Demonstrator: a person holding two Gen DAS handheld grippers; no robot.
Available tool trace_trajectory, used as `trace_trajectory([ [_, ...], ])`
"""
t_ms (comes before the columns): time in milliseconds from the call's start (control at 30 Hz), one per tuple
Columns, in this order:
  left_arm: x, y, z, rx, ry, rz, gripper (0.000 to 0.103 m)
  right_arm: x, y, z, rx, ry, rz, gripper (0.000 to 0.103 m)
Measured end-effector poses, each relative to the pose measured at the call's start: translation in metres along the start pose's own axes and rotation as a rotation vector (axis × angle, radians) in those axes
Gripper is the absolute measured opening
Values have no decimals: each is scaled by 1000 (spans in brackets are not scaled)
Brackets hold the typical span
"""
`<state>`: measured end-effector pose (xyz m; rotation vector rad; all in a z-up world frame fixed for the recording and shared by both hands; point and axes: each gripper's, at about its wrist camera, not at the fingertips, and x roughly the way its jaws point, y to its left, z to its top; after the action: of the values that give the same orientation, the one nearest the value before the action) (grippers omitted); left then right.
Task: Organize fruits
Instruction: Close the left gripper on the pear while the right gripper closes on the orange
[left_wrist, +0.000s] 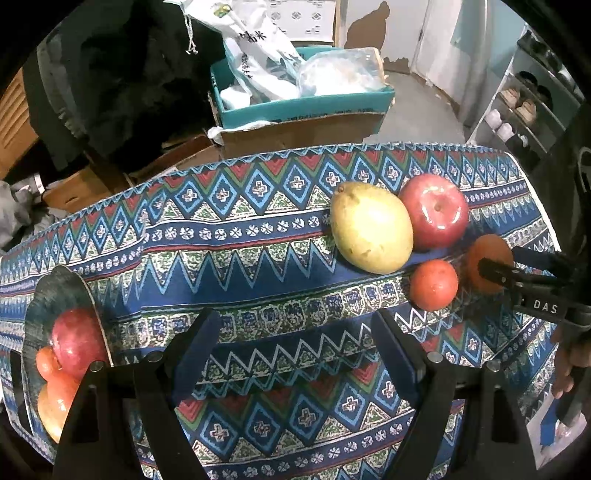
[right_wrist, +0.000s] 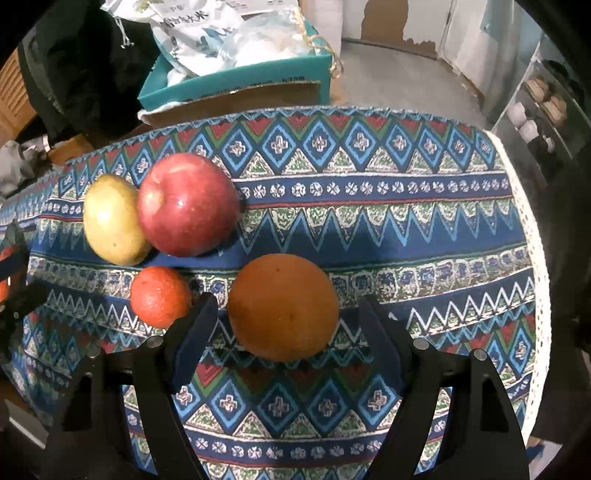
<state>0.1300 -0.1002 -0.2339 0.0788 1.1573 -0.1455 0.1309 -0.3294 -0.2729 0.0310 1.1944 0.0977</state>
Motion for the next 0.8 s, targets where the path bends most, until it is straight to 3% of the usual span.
trace_trajectory([
  [100, 5, -1, 0, -4, 6, -11, 85, 7, -2, -1, 12, 14, 3, 79],
  [233, 5, 1, 2, -53, -3, -75, 85, 16, -3, -2, 33, 37, 35, 68],
  [333, 9, -1, 8, -62, 14, -91, 85, 16, -4, -2, 41, 23, 39, 66],
  [800, 34, -31, 47, 34, 32, -99, 85, 6, -8, -5, 50, -13, -8, 66],
])
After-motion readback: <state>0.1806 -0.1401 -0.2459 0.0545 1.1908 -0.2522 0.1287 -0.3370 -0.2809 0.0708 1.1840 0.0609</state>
